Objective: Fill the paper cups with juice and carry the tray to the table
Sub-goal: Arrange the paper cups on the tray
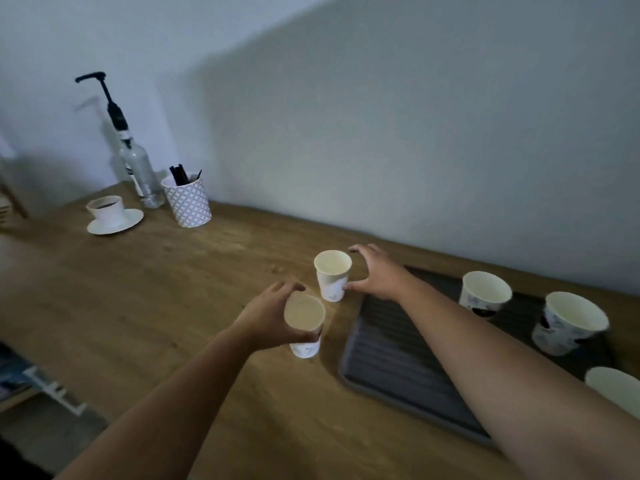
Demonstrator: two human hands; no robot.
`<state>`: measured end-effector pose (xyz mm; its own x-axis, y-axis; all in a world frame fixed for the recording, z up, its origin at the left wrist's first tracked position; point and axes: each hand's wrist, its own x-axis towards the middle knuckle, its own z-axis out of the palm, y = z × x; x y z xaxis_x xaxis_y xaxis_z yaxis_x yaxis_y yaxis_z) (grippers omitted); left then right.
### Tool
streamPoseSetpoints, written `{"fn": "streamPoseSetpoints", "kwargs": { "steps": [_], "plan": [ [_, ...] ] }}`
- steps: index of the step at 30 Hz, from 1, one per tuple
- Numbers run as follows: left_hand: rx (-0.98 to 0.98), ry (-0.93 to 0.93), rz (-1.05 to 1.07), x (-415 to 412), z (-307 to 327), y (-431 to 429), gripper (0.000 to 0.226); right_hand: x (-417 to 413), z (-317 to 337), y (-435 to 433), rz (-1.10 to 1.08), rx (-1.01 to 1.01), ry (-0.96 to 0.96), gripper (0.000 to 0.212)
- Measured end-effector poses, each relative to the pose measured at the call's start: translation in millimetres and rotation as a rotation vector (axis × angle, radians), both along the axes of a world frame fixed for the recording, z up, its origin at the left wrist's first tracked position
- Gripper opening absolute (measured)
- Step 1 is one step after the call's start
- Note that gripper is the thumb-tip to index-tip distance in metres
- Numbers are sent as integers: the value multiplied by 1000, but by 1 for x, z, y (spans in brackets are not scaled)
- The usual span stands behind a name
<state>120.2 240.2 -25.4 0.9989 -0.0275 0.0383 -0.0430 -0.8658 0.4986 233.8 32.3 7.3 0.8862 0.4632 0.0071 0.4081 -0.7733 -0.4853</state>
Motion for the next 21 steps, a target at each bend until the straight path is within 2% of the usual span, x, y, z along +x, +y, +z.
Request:
{"fn": "streamPoseSetpoints", "kwargs": {
  "steps": [6, 11, 17, 21],
  "plan": [
    [-82, -78, 10, 11, -19, 8, 77, 29, -25, 36, -18, 1, 59, 95],
    [-107, -100, -1, 15, -22, 12, 77, 40, -35, 51, -32, 9, 70, 89],
    [-125, -154, -65, 28, -1, 2, 79, 42, -11, 30, -86, 88, 32, 86],
    [-150, -165, -140, 42, 13, -29, 81, 47, 11, -10, -159, 56, -33, 80]
  ]
}}
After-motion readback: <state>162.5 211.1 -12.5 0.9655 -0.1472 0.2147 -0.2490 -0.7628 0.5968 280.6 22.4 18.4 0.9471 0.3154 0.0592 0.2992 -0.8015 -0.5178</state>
